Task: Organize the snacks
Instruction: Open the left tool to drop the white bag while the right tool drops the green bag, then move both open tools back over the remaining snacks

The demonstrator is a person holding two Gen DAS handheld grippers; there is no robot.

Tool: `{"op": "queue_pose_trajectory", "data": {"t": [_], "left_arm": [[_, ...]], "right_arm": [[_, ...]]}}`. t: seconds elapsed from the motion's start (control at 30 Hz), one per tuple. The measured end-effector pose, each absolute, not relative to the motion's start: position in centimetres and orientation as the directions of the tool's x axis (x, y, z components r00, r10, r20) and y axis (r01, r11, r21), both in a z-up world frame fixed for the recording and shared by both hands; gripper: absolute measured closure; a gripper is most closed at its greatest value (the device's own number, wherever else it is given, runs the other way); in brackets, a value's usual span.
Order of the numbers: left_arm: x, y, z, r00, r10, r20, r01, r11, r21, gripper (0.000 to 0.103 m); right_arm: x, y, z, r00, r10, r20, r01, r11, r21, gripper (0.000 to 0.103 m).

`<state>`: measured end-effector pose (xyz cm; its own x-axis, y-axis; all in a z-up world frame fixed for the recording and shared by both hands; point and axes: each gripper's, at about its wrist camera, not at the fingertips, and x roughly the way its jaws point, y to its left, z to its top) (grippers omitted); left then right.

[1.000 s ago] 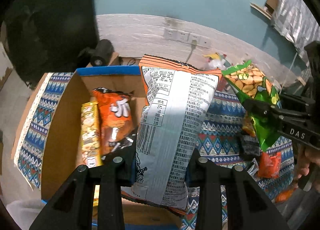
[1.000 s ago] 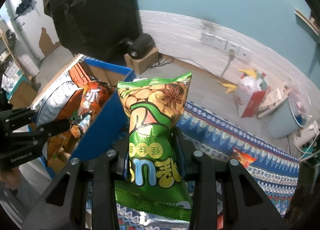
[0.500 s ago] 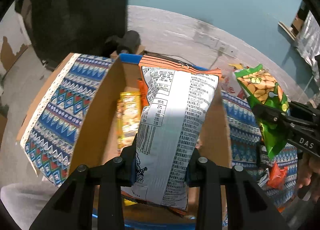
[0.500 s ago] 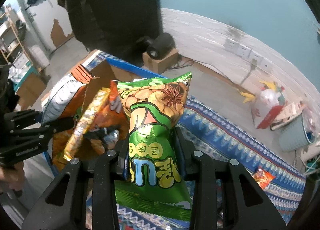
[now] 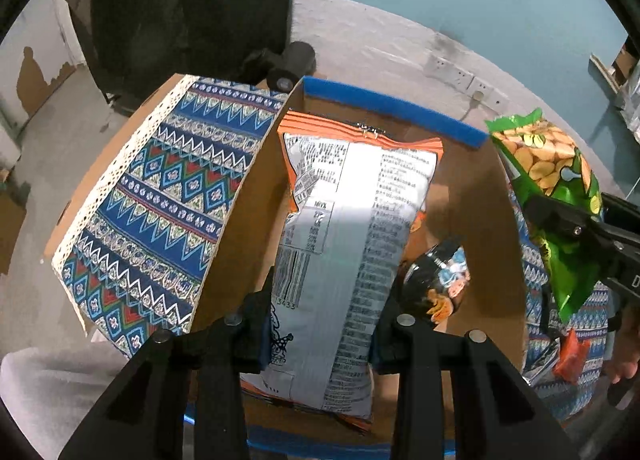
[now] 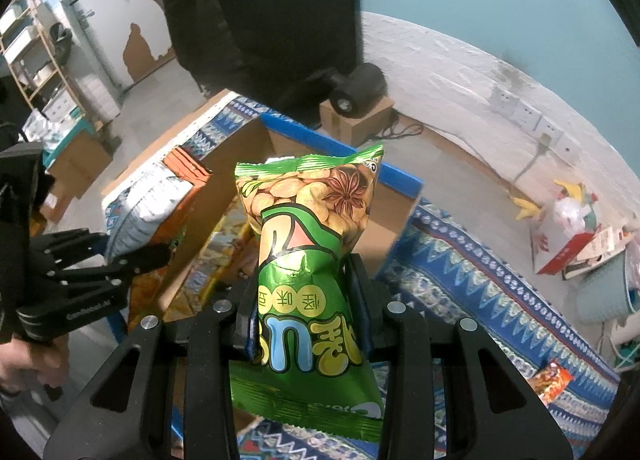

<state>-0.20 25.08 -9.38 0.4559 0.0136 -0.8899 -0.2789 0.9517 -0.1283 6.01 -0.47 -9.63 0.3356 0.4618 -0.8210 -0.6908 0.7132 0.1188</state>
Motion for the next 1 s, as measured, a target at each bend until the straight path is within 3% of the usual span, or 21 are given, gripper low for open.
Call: {"op": "queue_pose_trajectory", "data": {"t": [0.07, 0.13, 0.23, 0.8, 0.9, 1.0], "left_arm": [[-0.3, 25.1, -9.5, 0.445, 0.026, -0.895, -0.285, 0.952, -0.114, 0.060], [-0.4, 25.2, -9.4, 0.438, 0.041, -0.898, -0.300, 0.948, -0.103, 0.040], [-0.8, 25.4, -8.7, 0.460, 0.058, -0.886, -0.308, 0.947, -0.098, 0.030], [-1.8, 26.0, -8.2, 0.457, 0.079, -0.886, -0.326, 0.942, -0.084, 0.028], [-1.6, 25.5, -8.3, 0.451, 0.071, -0.890, -0.315, 0.945, -0.084, 0.028], [-1.5, 24.8, -8.2, 0.453, 0.058, -0.890, -0.297, 0.950, -0.090, 0.028]], "right_arm": [[5.9, 0.1, -9.8, 0.323, 0.462, -0.826, -0.694, 0.709, 0.125, 0.068], [5.8, 0.4, -9.9, 0.315, 0.464, -0.828, -0.696, 0.706, 0.131, 0.068], [5.8, 0.9, -10.0, 0.307, 0.466, -0.830, -0.698, 0.703, 0.137, 0.068], [6.3, 3.4, -11.7, 0.262, 0.466, -0.845, -0.693, 0.700, 0.171, 0.067], [6.3, 3.3, -11.6, 0.263, 0.472, -0.841, -0.695, 0.698, 0.174, 0.051], [6.2, 2.8, -11.3, 0.271, 0.466, -0.843, -0.691, 0.703, 0.166, 0.050]]}}
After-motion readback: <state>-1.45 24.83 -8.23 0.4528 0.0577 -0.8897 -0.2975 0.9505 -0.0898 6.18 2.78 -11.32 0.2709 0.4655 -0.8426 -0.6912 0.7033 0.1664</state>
